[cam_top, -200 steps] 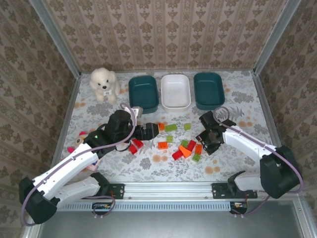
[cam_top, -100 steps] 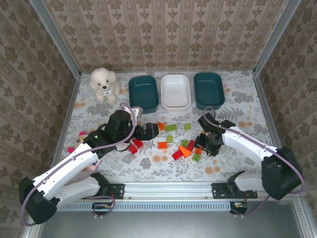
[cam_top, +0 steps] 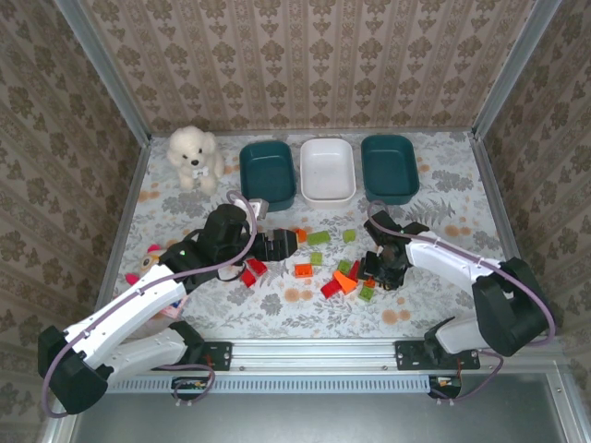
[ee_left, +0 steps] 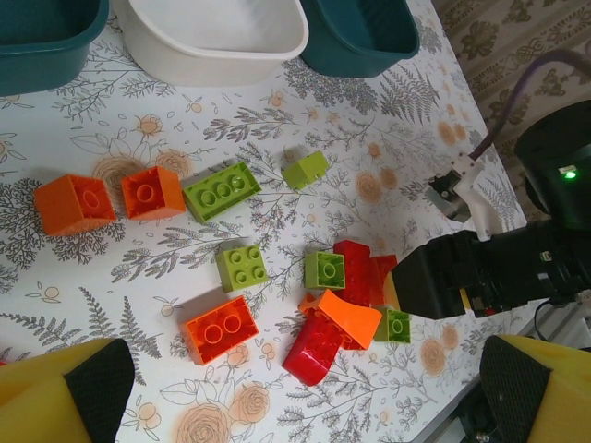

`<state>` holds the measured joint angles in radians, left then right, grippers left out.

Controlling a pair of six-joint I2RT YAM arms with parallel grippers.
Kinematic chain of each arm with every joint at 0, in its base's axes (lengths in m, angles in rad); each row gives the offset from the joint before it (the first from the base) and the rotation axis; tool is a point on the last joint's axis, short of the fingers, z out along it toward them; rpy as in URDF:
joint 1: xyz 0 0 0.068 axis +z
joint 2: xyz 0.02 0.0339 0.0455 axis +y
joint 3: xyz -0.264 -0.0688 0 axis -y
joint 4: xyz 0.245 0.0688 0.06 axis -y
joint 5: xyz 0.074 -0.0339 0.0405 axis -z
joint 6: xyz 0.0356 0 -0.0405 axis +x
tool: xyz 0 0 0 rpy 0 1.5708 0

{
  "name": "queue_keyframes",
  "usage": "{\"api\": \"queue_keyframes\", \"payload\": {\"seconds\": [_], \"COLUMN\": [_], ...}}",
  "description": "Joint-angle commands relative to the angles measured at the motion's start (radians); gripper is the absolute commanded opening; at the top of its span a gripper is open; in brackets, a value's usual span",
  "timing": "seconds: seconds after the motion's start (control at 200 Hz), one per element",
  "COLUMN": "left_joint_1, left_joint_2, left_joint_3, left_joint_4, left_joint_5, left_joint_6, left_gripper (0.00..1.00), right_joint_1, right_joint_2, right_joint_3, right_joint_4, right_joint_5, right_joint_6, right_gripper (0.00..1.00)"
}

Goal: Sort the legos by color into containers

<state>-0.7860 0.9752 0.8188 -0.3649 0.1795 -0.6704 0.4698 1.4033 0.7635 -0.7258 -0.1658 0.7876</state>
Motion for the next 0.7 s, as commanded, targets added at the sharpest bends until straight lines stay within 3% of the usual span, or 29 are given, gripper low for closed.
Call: {"api": "queue_keyframes", "payload": {"seconds": [0.0,0.415,0.695], "left_joint_1": [-0.009,-0.010,-0.009], "left_joint_2": [-0.010,0.008,0.039], "left_joint_3": [0.026,0.029,0.037], "left_joint_4": [0.012,0.026,0.047], "left_joint_5": [0.007,0.018,0.037], "left_joint_6": [-0.004,-0.001,0.000], "left_gripper": [1.00,1.00,1.00], "right_joint_1": [0.004,-0.064,-0.102], "right_joint_2": [0.028,0.045,0.075], "right_joint_3": [-0.004,-0.013,0.001], "right_joint_4": [0.010,-0.029,-0.009], "right_joint_5": [0.003,0.059,0.062], "right_joint_6": [-0.016,-0.026,-0.037], "right_gripper": [0.55,0.53,0.41]}}
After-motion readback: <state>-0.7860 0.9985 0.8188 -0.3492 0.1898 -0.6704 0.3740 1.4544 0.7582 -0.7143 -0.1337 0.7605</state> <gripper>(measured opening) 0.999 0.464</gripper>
